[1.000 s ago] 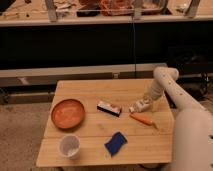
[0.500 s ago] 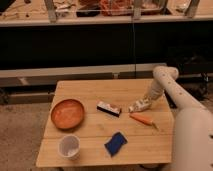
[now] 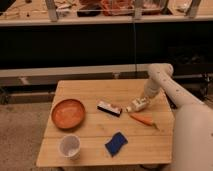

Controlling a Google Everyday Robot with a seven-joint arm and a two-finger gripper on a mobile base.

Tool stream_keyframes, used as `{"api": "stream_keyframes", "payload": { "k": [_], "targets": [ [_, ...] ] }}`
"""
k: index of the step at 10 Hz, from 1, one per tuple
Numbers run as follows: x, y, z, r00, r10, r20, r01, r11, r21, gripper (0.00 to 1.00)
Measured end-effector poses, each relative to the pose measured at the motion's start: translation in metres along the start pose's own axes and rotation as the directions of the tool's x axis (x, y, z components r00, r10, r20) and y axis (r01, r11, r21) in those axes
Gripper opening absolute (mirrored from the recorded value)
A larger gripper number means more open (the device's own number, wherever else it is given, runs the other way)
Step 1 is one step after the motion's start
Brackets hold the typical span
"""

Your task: Place the bottle in the ceramic bowl

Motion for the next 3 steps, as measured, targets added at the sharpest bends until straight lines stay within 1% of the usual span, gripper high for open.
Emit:
{"api": "stream_keyframes", "payload": {
  "k": [1, 3],
  "targets": [
    [0.003, 0.003, -0.003, 1.0, 0.002, -0.007, -0.002, 1.0, 0.015, 0.06],
    [-0.016, -0.008, -0.007, 0.999, -0.043, -0.017, 0.043, 0.999, 0.004, 0.06]
  ]
}}
